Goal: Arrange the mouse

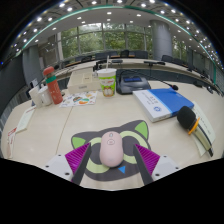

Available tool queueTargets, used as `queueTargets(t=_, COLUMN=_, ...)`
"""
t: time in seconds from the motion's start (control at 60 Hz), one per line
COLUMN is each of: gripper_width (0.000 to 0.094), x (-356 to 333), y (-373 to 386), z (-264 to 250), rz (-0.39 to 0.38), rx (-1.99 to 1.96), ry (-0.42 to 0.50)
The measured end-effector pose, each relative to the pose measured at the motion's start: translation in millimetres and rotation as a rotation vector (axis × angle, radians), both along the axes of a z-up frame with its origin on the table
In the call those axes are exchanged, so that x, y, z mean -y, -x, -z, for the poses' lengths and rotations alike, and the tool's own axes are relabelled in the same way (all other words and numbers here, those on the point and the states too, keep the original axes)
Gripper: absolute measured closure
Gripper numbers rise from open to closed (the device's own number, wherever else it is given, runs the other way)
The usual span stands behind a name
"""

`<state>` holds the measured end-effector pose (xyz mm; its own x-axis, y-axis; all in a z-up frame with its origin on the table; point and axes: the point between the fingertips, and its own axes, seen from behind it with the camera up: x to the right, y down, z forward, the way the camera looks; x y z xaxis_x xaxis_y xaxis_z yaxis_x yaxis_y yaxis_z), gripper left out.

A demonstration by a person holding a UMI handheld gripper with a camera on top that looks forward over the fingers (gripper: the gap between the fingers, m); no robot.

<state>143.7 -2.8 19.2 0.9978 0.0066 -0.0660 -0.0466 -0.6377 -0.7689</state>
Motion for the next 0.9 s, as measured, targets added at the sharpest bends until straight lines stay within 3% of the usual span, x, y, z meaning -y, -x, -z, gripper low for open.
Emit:
queueTargets(t=0.2, gripper_width=0.0080, x=69.8, y=1.9, z=-71.8, rz=0.010, rx=0.080, ry=-0.053)
queueTargets(t=0.5, gripper_width=0.0080, x=235.7, y=32.0, z=-171.1, rz=0.043, rx=0.137, ry=-0.123)
queueTargets(t=0.667, gripper_width=0.0079, x=306.4, y=53.6, z=-198.1, rz=0.040, rx=0.155, ry=-0.153)
queueTargets(t=0.9, gripper_width=0.0081, x=347.5, y=66.9, z=-205.9, rz=0.041, rx=0.157, ry=-0.159)
